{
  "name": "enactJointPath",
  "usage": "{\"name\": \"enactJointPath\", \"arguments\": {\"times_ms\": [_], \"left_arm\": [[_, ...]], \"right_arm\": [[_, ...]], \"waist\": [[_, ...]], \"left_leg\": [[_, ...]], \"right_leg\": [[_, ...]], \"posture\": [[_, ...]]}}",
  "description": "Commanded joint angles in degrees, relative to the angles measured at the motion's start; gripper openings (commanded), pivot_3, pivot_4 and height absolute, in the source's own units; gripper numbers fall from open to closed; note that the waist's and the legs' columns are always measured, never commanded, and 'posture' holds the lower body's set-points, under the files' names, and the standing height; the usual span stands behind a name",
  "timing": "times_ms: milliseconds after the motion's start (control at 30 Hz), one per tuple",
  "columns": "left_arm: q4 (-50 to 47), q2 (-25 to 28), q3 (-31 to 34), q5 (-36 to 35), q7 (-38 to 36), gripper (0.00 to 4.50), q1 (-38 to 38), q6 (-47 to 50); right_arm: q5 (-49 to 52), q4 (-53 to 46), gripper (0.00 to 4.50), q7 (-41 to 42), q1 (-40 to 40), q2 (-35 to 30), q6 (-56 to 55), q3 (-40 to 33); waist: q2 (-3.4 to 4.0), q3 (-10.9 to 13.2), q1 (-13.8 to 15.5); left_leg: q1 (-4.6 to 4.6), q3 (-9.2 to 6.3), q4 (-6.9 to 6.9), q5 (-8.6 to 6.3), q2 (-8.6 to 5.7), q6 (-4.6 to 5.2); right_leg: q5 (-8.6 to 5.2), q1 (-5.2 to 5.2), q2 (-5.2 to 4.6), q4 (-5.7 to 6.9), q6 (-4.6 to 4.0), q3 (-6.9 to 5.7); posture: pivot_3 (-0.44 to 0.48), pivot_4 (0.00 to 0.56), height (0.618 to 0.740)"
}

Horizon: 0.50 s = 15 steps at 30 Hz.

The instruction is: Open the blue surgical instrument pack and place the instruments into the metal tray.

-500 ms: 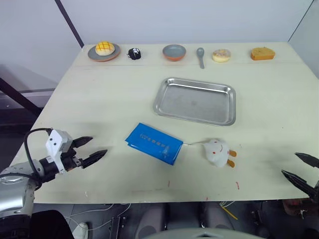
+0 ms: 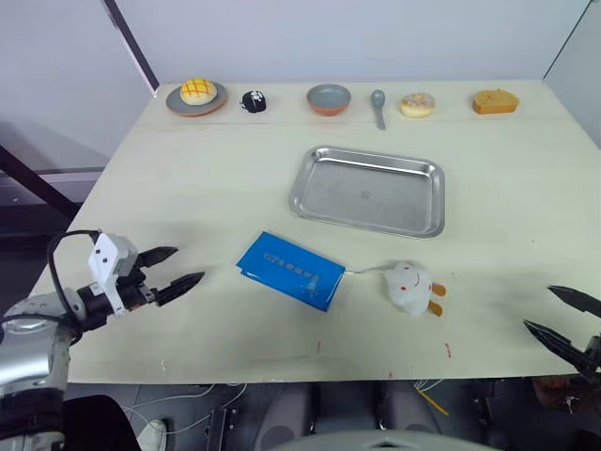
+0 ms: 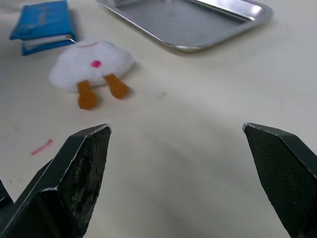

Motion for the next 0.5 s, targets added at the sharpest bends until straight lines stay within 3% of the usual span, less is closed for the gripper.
{"name": "enactJointPath", "arguments": {"times_ms": [33,300,367,400,467,500], "left_arm": [[2.1,0.5,-1.8,1.9,-1.0,4.5,-2.4,-2.4],[13.4,0.3,-7.8,6.6,-3.0,4.5,-13.3,-6.9],[16.7,-0.1,-9.2,7.5,-4.0,3.94,-16.2,-8.1],[18.2,-0.4,-9.9,7.8,-4.4,3.63,-17.7,-8.6],[21.0,-1.1,-11.4,8.7,-5.3,2.98,-20.5,-9.6],[22.2,-1.5,-12.1,9.2,-5.7,2.38,-21.9,-10.1]], "right_arm": [[-0.1,-6.3,4.47,-3.0,-0.8,0.1,1.9,1.9],[-2.6,-20.8,4.47,-13.9,-8.4,0.1,10.5,12.8],[-1.9,-23.9,4.5,-16.6,-11.0,0.0,14.1,15.5],[-1.9,-25.2,4.09,-17.8,-12.5,-0.1,15.8,17.1],[-2.8,-27.5,3.74,-20.2,-16.2,-0.6,19.7,20.9],[-3.1,-28.4,3.2,-21.0,-17.8,-1.0,21.7,22.6]], "waist": [[-0.01,0.0,0.0],[-0.03,0.0,0.0],[-0.05,0.0,0.0],[-0.05,0.0,0.0],[-0.06,0.0,0.0],[-0.06,0.0,0.0]], "left_leg": [[0.01,0.01,0.0,0.0,0.0,0.0],[0.0,-0.03,0.03,0.01,-0.06,-0.01],[-0.02,-0.06,0.05,0.02,-0.1,-0.02],[-0.02,-0.07,0.07,0.02,-0.12,-0.03],[-0.03,-0.09,0.09,0.03,-0.14,-0.02],[-0.04,-0.1,0.1,0.03,-0.14,-0.02]], "right_leg": [[0.0,-0.01,0.01,0.0,0.0,0.01],[0.0,-0.02,0.18,0.08,0.01,-0.09],[0.0,-0.02,0.2,0.08,0.01,-0.12],[0.0,-0.02,0.19,0.1,0.01,-0.13],[0.0,-0.02,0.19,0.1,0.01,-0.15],[0.0,-0.02,0.19,0.11,0.01,-0.16]], "posture": [[0.0,0.15,0.74],[0.0,0.15,0.74],[0.0,0.15,0.74],[0.0,0.15,0.74],[0.0,0.15,0.74],[0.0,0.15,0.74]]}}
